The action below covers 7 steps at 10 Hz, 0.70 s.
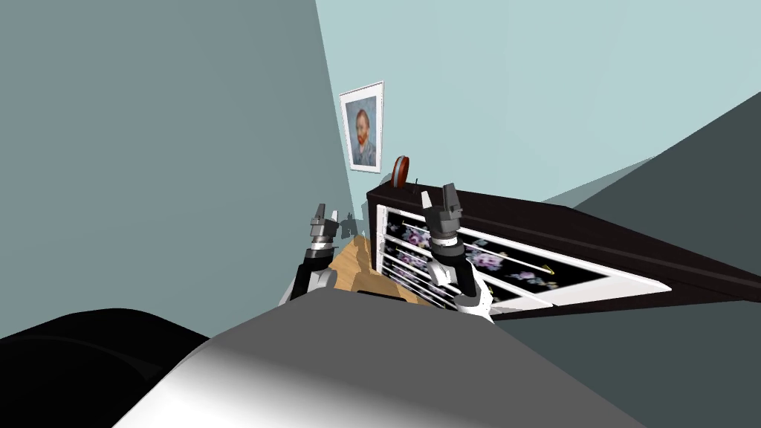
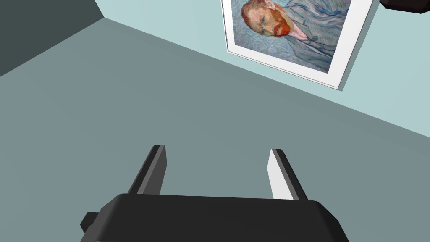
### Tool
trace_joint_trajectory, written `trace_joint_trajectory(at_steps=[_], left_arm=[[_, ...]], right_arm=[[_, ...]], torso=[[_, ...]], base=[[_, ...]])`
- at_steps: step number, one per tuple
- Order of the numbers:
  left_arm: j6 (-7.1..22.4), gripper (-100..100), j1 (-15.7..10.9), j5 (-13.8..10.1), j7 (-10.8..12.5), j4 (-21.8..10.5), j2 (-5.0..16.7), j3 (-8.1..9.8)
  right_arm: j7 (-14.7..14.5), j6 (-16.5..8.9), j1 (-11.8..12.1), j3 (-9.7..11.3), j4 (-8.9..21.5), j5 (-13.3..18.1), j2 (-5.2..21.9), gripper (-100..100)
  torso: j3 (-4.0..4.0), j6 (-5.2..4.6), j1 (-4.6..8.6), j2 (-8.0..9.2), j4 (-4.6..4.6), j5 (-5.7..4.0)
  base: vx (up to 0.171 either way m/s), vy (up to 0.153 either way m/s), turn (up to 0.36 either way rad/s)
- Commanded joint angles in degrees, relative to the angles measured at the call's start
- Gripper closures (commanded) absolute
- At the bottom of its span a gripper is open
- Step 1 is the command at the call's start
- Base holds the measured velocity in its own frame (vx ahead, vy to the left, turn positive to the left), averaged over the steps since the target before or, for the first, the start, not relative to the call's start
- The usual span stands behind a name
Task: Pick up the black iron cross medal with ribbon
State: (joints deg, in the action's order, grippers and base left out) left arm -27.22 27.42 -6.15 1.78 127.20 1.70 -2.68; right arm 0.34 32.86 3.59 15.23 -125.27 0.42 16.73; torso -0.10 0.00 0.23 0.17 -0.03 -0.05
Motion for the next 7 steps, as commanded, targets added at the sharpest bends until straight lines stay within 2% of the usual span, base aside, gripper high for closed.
trace_joint_trajectory(at_steps=[1,2,3,4,5,6,7], left_arm=[[0.00,0,0.00,0.00,0.00,0.00,0.00,0.00],[0.00,0,0.00,0.00,0.00,0.00,0.00,0.00],[0.00,0,0.01,0.00,0.00,0.00,0.00,0.00],[0.00,0,0.00,0.00,0.00,0.00,0.00,0.00],[0.00,0,0.00,0.00,0.00,0.00,0.00,0.00],[0.00,0,0.00,0.00,0.00,0.00,0.00,0.00],[0.00,0,0.00,0.00,0.00,0.00,0.00,0.00]], right_arm=[[0.83,1.02,-2.86,1.45,1.11,0.45,1.09,-100],[0.83,1.02,-3.49,1.45,1.11,0.45,1.09,-100],[2.46,2.77,-5.93,4.08,3.16,1.42,3.58,-100],[2.46,2.77,-7.60,4.17,3.16,1.42,3.58,-100],[4.15,4.61,-9.71,6.17,5.40,2.50,6.18,-100],[4.15,4.61,-11.46,7.02,5.40,2.50,6.18,-100],[5.89,6.53,-13.21,9.30,7.81,3.71,8.54,-100]], torso=[[0.00,0.00,0.00,0.00,0.00,0.00],[0.01,-0.01,-0.01,-0.03,0.00,0.00],[0.06,-0.01,-0.10,-0.11,0.02,0.01],[0.06,0.00,-0.06,-0.11,0.02,0.01],[0.05,-0.01,-0.06,-0.09,0.02,0.01],[0.03,-0.01,0.02,-0.04,0.01,0.00],[0.02,-0.01,0.01,-0.05,0.01,-0.01]], base=[[-0.040,-0.062,0.018],[-0.013,-0.031,-0.001],[-0.022,-0.044,0.033],[-0.030,-0.050,0.024],[-0.046,-0.071,0.045],[-0.040,-0.067,0.024],[-0.045,-0.073,0.043]])
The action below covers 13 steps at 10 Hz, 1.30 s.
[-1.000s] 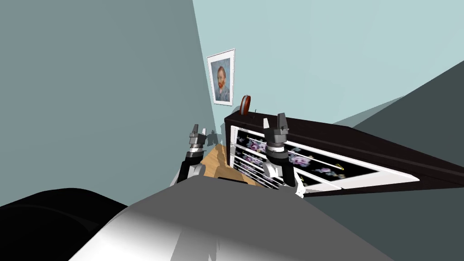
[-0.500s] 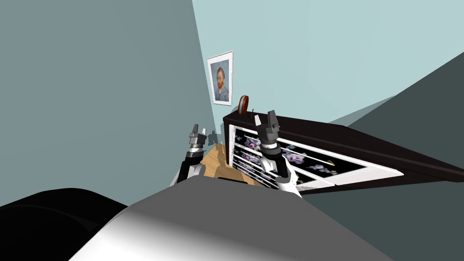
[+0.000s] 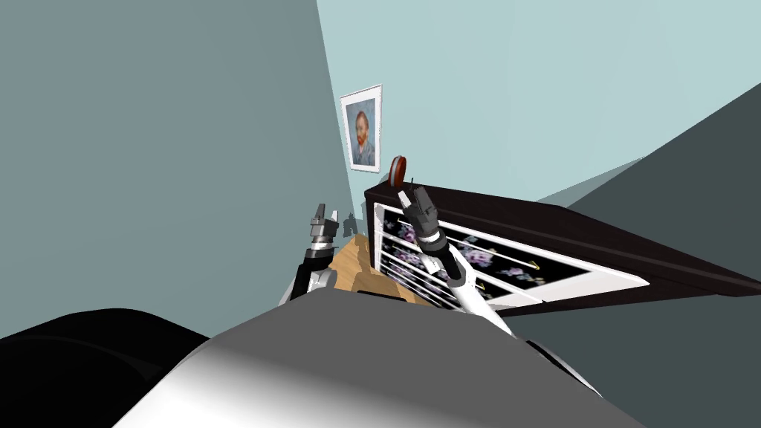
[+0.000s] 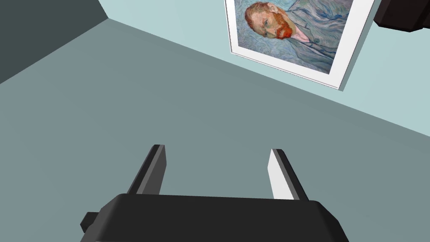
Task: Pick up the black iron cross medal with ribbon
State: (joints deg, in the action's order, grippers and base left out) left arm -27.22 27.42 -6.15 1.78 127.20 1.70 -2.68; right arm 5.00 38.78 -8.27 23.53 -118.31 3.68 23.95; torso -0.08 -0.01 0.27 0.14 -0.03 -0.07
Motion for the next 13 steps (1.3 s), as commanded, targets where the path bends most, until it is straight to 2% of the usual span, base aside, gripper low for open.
trace_joint_trajectory(at_steps=[1,2,3,4,5,6,8,9,11,12,13], left_arm=[[0.00,0,0.00,0.00,0.00,0.00,0.00,0.00],[0.00,0,0.00,0.00,0.00,0.00,0.00,0.00],[0.00,0,0.01,0.00,0.00,0.00,0.00,0.00],[0.00,0,0.00,0.00,0.00,0.00,0.00,0.00],[0.00,0,0.00,0.00,0.00,0.00,0.00,0.00],[0.00,0,0.01,0.00,0.00,0.00,0.00,0.00],[0.00,0,0.00,0.00,0.00,0.00,0.00,0.00],[0.00,0,0.01,0.00,0.00,0.00,0.00,0.00],[0.00,0,0.00,0.00,0.00,0.00,0.00,0.00],[0.00,0,0.01,0.00,0.00,0.00,0.00,0.00],[0.00,0,0.00,0.00,0.00,0.00,0.00,-0.01]], right_arm=[[1.22,0.61,-2.86,1.68,0.84,0.45,1.67,-100],[1.22,0.61,-4.45,1.68,0.84,0.45,1.67,-100],[3.01,2.59,-6.34,4.46,3.41,1.76,4.28,-100],[3.01,2.59,-8.26,4.71,3.41,1.76,4.46,-100],[3.01,2.59,-9.02,4.71,3.41,1.76,4.46,-100],[4.83,4.62,-11.21,7.46,6.01,3.19,7.17,-100],[4.83,4.62,-13.69,7.78,6.13,3.19,7.31,-100],[6.66,6.71,-15.89,10.58,9.00,4.72,9.94,-100],[6.66,6.71,-18.47,10.88,9.00,4.72,10.21,-100],[8.51,8.84,-20.69,13.62,11.84,6.35,12.88,-100],[8.51,8.84,-22.50,13.97,11.98,6.35,13.13,-100]], torso=[[0.00,0.00,0.00,0.00,0.00,0.00],[0.01,0.00,-0.03,-0.02,0.00,0.00],[0.04,-0.01,-0.15,-0.09,0.01,0.03],[0.05,0.01,-0.13,-0.08,0.02,0.03],[0.04,-0.01,-0.12,-0.07,0.01,0.02],[0.05,-0.01,-0.18,-0.10,0.02,0.03],[0.04,-0.01,-0.09,-0.07,0.01,0.02],[0.04,-0.02,-0.17,-0.08,0.01,0.03],[0.01,-0.01,-0.14,-0.04,0.00,0.02],[0.05,-0.02,-0.20,-0.10,0.01,0.04],[0.05,0.01,-0.20,-0.08,0.02,0.04]], base=[[-0.037,-0.065,0.035],[-0.012,-0.031,0.004],[-0.025,-0.041,0.053],[-0.027,-0.043,0.043],[-0.014,-0.023,0.001],[-0.024,-0.043,0.079],[-0.026,-0.041,0.018],[-0.042,-0.035,0.079],[-0.025,-0.030,0.025],[-0.025,-0.024,0.106],[-0.027,-0.031,0.054]])
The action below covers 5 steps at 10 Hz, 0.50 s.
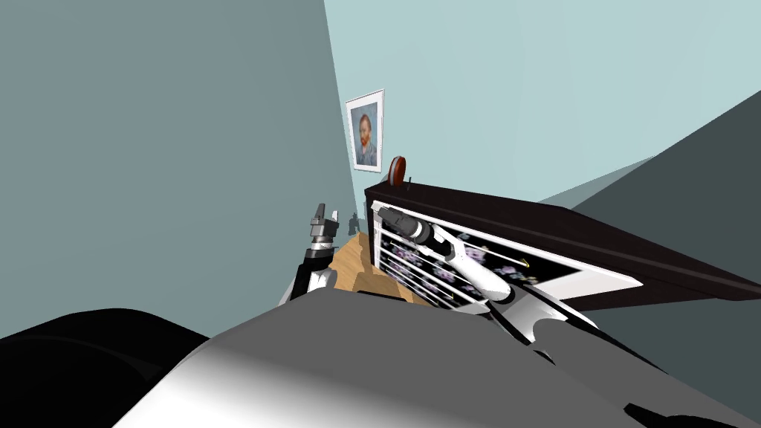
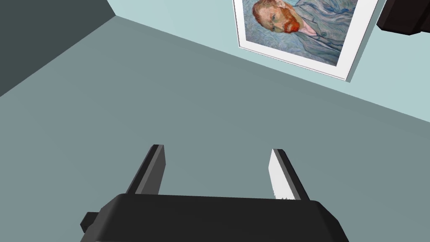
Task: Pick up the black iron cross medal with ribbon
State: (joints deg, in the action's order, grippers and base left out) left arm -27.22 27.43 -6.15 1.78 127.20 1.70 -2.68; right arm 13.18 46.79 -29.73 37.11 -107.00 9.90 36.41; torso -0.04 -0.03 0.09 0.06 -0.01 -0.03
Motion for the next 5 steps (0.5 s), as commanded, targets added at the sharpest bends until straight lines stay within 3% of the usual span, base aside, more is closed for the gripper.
trace_joint_trajectory(at_steps=[1,2,4,5], left_arm=[[0.00,0,0.00,0.00,0.00,0.00,0.00,0.00],[0.00,0,0.00,0.00,0.00,0.00,0.00,0.00],[0.00,0,0.00,0.00,0.00,0.00,0.00,0.00],[0.00,0,0.00,0.00,0.00,0.00,0.00,0.00]], right_arm=[[0.33,0.83,-1.90,0.39,0.67,0.13,0.67,-100],[2.17,3.01,-4.13,3.15,3.39,1.84,3.31,-100],[2.17,3.01,-6.85,3.45,3.76,1.84,3.59,-100],[4.01,5.21,-8.89,6.22,6.72,3.62,6.21,-100]], torso=[[0.00,0.00,0.00,0.00,0.00,0.00],[0.02,-0.01,-0.03,-0.03,0.01,0.00],[0.00,-0.01,0.01,0.00,0.00,0.00],[0.02,-0.01,-0.03,-0.03,0.00,0.00]], base=[[-0.011,-0.019,-0.009],[-0.024,-0.026,0.113],[-0.019,-0.024,0.029],[-0.024,-0.015,0.147]])
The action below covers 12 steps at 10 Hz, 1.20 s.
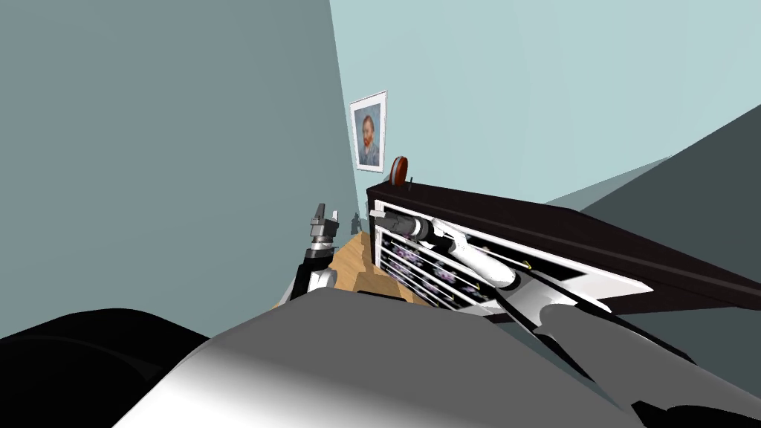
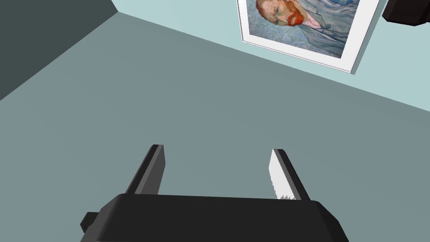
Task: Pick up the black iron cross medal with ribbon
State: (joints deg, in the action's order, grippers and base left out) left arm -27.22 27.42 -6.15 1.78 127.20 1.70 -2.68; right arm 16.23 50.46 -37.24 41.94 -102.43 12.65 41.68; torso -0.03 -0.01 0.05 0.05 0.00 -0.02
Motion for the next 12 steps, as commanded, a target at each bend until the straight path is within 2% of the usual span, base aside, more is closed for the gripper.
trace_joint_trajectory(at_steps=[1,2,3,5,6,8,9,11,12], left_arm=[[0.00,0,0.00,0.00,0.00,0.00,0.00,0.00],[0.00,0,0.01,0.00,0.00,0.00,0.00,0.00],[0.00,0,0.01,0.00,0.00,0.00,0.00,0.00],[0.00,0,0.01,0.00,0.00,0.00,0.00,0.00],[0.00,0,0.01,0.00,0.00,0.00,0.00,0.00],[0.00,0,0.01,0.00,0.00,0.00,0.00,0.00],[0.00,0,0.01,0.00,0.00,0.00,0.00,0.00],[0.00,0,0.01,0.00,0.00,0.00,0.00,0.00],[0.00,0,0.01,0.00,0.00,0.00,0.00,0.00]], right_arm=[[0.96,1.53,-2.86,1.63,2.38,0.87,1.21,-100],[0.96,1.53,-4.35,1.63,2.38,0.87,1.21,-100],[2.77,3.75,-6.18,4.35,4.97,2.71,3.99,-100],[2.77,3.75,-9.37,4.57,5.65,2.71,4.04,-100],[4.54,6.00,-11.15,7.28,8.30,4.61,6.79,-100],[4.54,6.00,-14.36,7.45,9.00,4.61,6.79,-100],[6.28,8.26,-16.32,10.26,11.74,6.57,9.40,-100],[6.28,8.26,-19.26,10.26,12.40,6.57,9.45,-100],[7.97,10.53,-21.30,13.02,14.86,8.57,12.03,-100]], torso=[[0.00,0.00,0.00,0.00,0.00,0.00],[0.00,-0.02,0.00,-0.01,0.00,0.00],[0.02,-0.03,-0.02,-0.04,0.00,0.00],[0.01,-0.03,-0.02,-0.02,0.00,0.00],[0.02,-0.03,-0.05,-0.04,0.00,0.00],[0.02,-0.03,-0.06,-0.03,0.00,0.01],[0.02,-0.03,-0.06,-0.04,0.00,0.01],[0.02,-0.03,-0.08,-0.04,0.00,0.01],[0.02,-0.04,-0.08,-0.05,0.00,0.01]], base=[[-0.022,-0.019,0.065],[-0.009,-0.010,-0.022],[-0.016,-0.010,0.156],[-0.015,-0.010,0.027],[-0.014,0.003,0.145],[-0.012,-0.004,0.038],[-0.010,0.005,0.149],[-0.009,0.001,0.048],[-0.007,0.011,0.171]])
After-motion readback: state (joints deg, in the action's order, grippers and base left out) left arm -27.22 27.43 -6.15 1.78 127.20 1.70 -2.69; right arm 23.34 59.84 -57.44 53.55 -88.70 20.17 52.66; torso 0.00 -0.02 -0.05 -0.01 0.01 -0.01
